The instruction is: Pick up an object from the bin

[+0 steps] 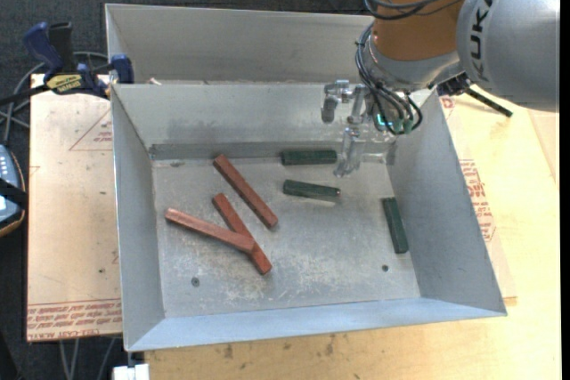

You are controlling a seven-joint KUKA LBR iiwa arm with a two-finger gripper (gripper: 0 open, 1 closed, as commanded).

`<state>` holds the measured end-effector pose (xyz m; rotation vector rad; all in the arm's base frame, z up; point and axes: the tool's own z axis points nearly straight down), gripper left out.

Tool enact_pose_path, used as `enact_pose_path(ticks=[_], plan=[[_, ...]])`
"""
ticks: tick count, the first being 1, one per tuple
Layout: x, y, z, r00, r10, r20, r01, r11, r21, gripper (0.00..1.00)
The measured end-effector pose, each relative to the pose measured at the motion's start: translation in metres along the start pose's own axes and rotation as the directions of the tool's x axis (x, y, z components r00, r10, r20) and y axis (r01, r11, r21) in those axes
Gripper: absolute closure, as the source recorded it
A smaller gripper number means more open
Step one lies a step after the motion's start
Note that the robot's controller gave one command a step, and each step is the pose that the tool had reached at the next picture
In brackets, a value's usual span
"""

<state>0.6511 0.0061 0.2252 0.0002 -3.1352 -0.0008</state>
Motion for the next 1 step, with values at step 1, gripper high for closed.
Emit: enact_pose_path(ticks=[1], plan=[[0.0023,0.0119,0.0812,1.000,0.011,-0.001,-0.011,1.000,-0.001,0.00]])
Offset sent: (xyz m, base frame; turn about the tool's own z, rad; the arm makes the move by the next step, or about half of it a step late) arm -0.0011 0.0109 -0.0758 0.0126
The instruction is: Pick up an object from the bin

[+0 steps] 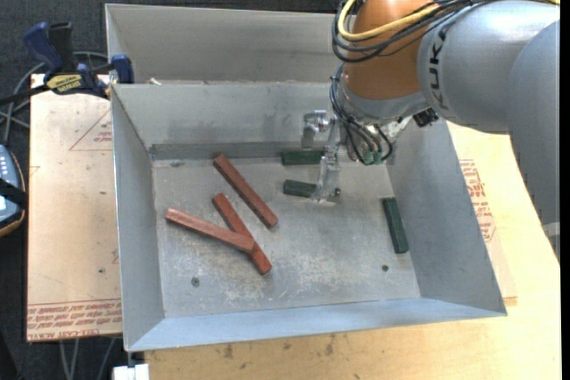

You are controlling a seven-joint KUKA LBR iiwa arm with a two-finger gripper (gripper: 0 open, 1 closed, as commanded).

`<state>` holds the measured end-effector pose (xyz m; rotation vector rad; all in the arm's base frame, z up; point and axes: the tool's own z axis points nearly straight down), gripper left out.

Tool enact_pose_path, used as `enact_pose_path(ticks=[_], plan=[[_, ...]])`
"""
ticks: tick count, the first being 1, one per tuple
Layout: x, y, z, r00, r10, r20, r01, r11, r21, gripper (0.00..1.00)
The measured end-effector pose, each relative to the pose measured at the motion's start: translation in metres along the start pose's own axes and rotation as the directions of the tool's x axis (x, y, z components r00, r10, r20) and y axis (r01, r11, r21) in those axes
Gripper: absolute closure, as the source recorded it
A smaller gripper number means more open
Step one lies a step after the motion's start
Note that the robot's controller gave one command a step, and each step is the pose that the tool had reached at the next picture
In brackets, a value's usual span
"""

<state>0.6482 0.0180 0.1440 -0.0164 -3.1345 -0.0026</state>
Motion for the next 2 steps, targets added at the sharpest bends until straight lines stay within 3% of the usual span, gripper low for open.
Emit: enact_pose_path(ticks=[1,2], plan=[[-0.0051,0.0094,0.0766,0.996,0.085,0.006,-0.085,0.996,-0.001,0.00],[-0.0088,0.0090,0.0690,0.996,0.085,0.017,-0.085,0.996,-0.002,1.00]])
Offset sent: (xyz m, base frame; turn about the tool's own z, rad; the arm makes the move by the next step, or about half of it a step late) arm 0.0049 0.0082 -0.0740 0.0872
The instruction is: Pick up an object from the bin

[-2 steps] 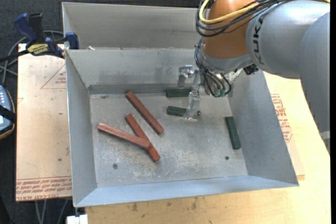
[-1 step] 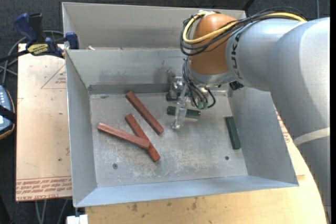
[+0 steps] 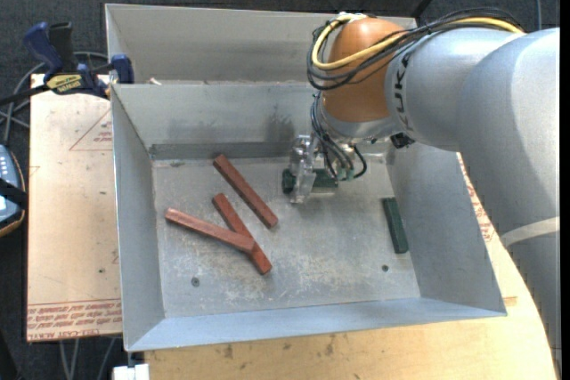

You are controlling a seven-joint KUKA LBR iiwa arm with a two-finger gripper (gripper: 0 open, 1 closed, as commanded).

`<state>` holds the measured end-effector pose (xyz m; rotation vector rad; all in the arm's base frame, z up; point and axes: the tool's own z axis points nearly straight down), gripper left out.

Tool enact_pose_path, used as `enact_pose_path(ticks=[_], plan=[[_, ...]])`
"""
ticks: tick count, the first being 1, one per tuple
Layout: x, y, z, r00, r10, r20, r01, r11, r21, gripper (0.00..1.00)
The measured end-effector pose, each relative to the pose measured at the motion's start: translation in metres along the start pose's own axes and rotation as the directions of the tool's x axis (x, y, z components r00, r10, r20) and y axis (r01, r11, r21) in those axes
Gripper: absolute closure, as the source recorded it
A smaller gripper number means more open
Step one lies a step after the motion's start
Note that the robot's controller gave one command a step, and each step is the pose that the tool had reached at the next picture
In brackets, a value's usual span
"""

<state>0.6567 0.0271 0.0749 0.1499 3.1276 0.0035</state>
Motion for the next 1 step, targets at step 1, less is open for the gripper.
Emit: enact_pose_path(ticks=[1], plan=[[0.0089,0.0129,-0.1573,0.999,-0.039,0.002,0.039,0.999,0.000,1.00]])
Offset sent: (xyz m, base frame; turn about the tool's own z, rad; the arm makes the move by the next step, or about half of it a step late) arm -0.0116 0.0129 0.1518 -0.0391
